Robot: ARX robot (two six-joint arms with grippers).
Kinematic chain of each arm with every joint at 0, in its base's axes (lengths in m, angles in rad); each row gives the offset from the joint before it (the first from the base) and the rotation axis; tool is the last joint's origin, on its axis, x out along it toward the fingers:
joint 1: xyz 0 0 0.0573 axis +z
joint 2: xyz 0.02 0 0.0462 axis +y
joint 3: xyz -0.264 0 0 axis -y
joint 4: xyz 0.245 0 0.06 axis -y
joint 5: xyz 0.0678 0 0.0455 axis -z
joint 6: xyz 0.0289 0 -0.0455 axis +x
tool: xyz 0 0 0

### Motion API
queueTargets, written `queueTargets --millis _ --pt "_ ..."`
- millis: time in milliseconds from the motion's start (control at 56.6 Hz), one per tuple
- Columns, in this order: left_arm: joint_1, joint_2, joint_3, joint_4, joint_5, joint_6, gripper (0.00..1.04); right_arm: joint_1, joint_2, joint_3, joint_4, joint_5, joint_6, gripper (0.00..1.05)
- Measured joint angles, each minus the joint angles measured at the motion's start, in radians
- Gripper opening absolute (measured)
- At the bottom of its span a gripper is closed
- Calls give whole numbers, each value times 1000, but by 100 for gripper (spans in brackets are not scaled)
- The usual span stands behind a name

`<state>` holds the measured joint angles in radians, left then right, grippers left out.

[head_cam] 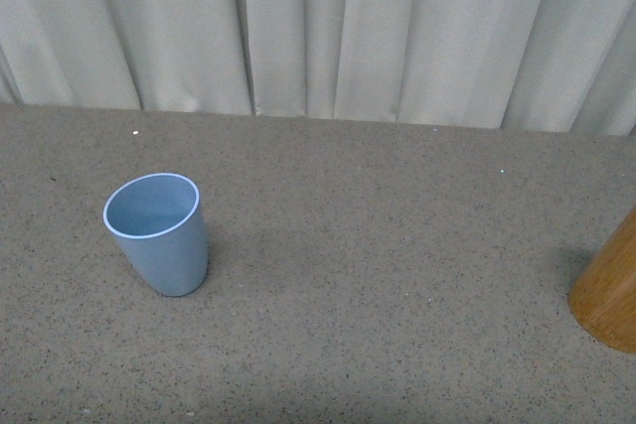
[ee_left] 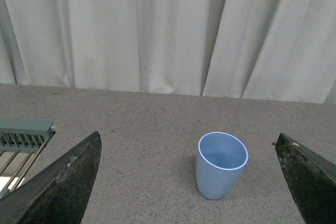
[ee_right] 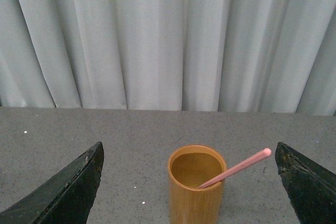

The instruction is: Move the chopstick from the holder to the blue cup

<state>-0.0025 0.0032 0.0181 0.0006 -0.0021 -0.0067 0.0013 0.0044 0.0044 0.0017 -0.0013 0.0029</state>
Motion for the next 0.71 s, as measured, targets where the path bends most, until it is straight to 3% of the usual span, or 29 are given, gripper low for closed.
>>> queueTargets --millis 706 --pt "0 0 0 0 0 0 98 0 0 0 0 0 0 95"
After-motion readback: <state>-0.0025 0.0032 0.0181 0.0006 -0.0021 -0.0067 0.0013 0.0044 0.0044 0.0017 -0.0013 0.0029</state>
